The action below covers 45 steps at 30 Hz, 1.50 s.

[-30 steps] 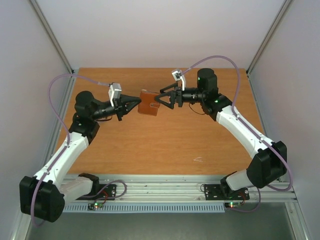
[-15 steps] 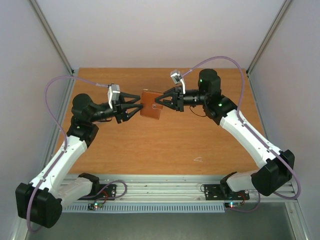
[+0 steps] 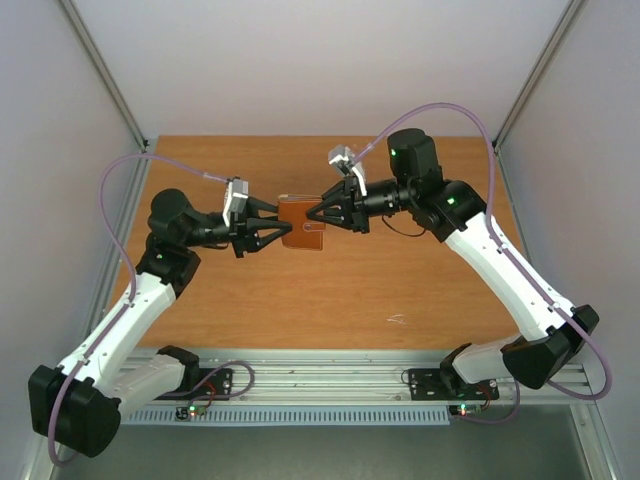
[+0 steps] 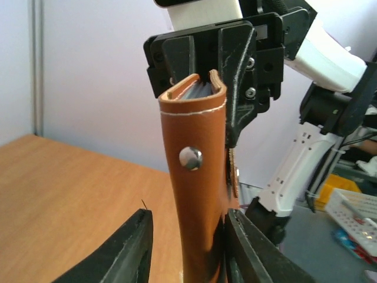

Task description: Take the credit cards out of the card holder

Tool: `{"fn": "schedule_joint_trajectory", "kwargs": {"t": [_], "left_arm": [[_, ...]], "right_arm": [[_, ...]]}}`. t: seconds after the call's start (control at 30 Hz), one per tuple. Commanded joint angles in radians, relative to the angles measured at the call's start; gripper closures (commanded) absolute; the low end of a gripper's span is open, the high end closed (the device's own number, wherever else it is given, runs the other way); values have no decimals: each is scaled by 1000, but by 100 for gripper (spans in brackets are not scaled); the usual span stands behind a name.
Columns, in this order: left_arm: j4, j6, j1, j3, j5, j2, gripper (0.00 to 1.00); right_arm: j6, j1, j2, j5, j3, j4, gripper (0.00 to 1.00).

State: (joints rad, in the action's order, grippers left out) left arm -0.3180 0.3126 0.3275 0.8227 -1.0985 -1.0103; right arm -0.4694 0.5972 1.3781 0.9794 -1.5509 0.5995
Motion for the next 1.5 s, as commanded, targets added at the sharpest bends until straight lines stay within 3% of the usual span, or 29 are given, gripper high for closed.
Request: {"fn": "schedule_joint_trajectory", "kwargs": {"t": [0.0,0.23,0.4,0.43,0.53,0.6,0.7,0.77,0.87,1.0,1.47], "left_arm": [[4,-55,1,2,-69,9,70],[1,-65,35,6,-96,3,76],[6,-59,48,10,-87,3,100],[6,-57,49,9,-83,6,100],[2,-15,50,-4,28,21,100],[39,15,50,-17,206,43,100],[110,17,50,-29,564,49,100],[131,6,50,-28,700,43,100],[98,-3,50,-30,690,40,100],[36,55,50,-33,656,26,100],[27,91,50,-54,595,39,100]], "right_arm": [[-58,16,8,13,-43,48,99],[-59,16,14,5,-46,27,99],[-58,16,15,-7,-49,17,99],[-54,16,9,-40,-44,11,95],[12,16,-14,-343,-17,2,54],[73,16,-33,-630,3,18,44],[133,34,-52,-924,17,54,46],[73,109,-55,-1075,34,42,46],[-6,249,-20,-1212,21,40,46],[-75,343,62,-1256,-41,29,47],[-168,349,262,-1313,-226,-5,64]]}}
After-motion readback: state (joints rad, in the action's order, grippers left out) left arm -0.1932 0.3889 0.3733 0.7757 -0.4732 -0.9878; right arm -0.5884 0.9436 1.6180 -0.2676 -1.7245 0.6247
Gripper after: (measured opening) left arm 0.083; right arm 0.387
